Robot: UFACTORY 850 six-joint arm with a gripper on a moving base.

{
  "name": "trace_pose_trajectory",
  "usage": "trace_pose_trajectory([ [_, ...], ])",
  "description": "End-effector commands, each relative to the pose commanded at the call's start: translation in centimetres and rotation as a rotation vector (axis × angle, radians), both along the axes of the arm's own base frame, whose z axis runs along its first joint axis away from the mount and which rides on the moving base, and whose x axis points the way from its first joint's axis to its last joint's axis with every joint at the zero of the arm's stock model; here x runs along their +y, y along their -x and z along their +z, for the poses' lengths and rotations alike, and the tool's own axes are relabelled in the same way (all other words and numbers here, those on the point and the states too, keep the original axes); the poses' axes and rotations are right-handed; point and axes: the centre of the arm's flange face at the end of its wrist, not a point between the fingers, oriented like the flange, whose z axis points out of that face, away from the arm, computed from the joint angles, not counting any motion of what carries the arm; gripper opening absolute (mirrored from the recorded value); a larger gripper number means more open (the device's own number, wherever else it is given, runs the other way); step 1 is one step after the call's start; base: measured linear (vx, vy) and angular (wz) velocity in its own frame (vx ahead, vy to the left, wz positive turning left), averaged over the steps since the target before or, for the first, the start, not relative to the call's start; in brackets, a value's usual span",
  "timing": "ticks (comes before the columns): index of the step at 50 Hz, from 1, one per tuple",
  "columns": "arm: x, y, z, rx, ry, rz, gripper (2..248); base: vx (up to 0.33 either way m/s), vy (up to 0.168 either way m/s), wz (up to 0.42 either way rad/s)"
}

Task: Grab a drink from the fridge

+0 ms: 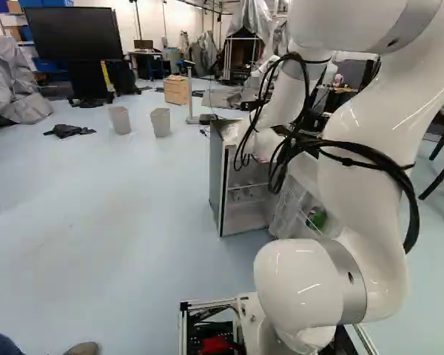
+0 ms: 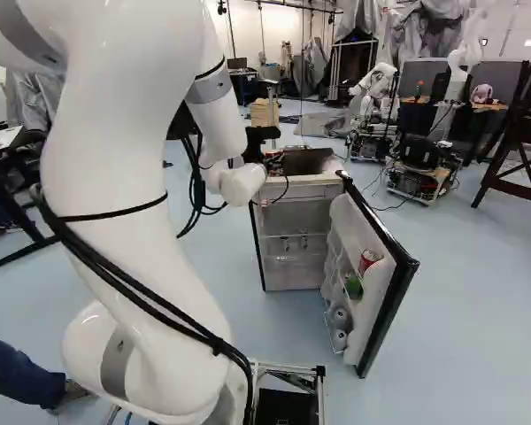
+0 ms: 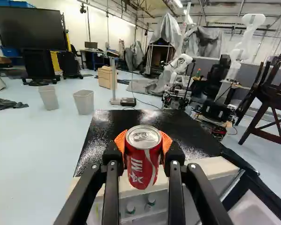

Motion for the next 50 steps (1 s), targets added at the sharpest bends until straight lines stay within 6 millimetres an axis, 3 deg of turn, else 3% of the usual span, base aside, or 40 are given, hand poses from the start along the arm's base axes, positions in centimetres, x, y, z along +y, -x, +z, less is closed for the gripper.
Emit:
trace_pose_trajectory([
  [28, -0.7, -5.5, -0.8, -0.023, 0.003, -0.002, 96, 0.000, 0.000, 0.000],
  [50, -0.8, -6.2, -3.1, 0.014, -0.001, -0.002, 96, 0.000, 0.000, 0.000],
])
